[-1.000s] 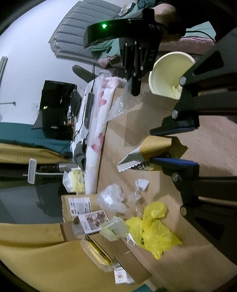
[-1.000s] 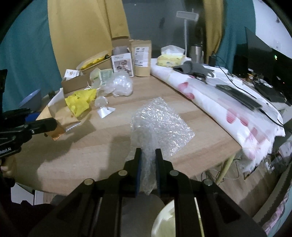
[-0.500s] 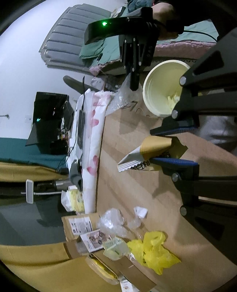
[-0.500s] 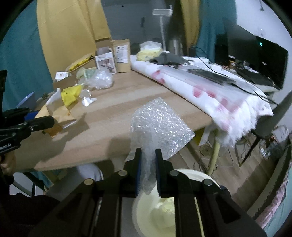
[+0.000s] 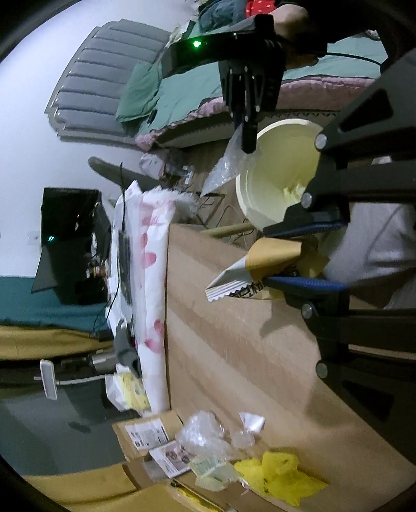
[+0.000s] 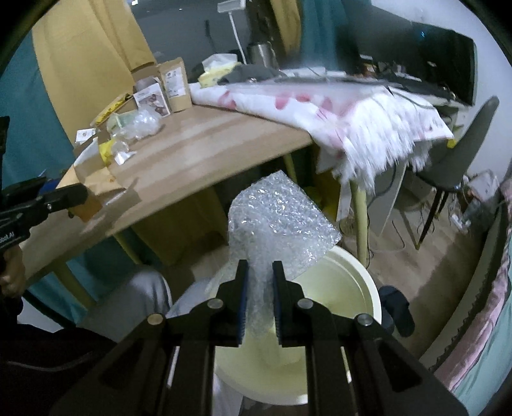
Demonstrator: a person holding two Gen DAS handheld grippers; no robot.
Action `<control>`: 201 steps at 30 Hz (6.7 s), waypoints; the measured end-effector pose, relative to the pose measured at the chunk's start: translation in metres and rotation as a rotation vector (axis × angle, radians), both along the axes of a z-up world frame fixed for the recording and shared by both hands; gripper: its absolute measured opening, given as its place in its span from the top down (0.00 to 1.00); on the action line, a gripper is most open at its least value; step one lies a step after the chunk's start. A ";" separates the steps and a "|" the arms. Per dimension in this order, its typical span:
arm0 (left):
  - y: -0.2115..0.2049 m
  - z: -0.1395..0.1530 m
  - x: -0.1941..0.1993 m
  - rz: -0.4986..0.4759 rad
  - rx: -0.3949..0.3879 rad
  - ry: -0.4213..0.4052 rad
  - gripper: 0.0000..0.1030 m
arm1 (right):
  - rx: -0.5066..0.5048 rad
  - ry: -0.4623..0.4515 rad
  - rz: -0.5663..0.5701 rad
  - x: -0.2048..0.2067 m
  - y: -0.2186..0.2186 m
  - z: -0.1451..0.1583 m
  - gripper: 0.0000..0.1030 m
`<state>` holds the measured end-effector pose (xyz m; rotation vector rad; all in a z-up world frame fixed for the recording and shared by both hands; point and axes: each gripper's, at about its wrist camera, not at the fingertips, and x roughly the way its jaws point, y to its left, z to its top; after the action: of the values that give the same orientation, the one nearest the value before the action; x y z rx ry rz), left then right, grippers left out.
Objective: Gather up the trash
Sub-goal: 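Move both held items over the cream bucket and open both grippers, then move both open grippers back toward the table, then grasp the yellow plastic bag with the left gripper while the right grasps clear plastic, then carry both held items over the cream bucket and open both grippers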
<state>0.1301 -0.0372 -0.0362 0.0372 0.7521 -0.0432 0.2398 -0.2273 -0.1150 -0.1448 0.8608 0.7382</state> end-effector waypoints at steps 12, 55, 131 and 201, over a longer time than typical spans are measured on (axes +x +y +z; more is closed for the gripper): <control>-0.051 -0.026 0.031 -0.116 0.011 0.057 0.79 | 0.018 0.073 -0.040 0.004 -0.035 -0.026 0.55; -0.045 -0.037 0.053 -0.189 -0.051 0.104 0.41 | -0.041 0.033 -0.067 0.015 -0.015 -0.005 0.48; 0.340 -0.028 -0.028 0.542 -0.131 0.064 0.30 | -0.059 -0.027 0.521 0.022 0.423 0.047 0.47; 0.142 0.045 -0.066 0.276 0.058 -0.075 0.86 | 0.043 -0.104 0.216 -0.016 0.164 0.082 0.78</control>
<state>0.0644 0.1048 0.0086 -0.0101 0.6779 0.2420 0.2236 -0.0637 -0.0327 -0.2381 0.7367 0.9429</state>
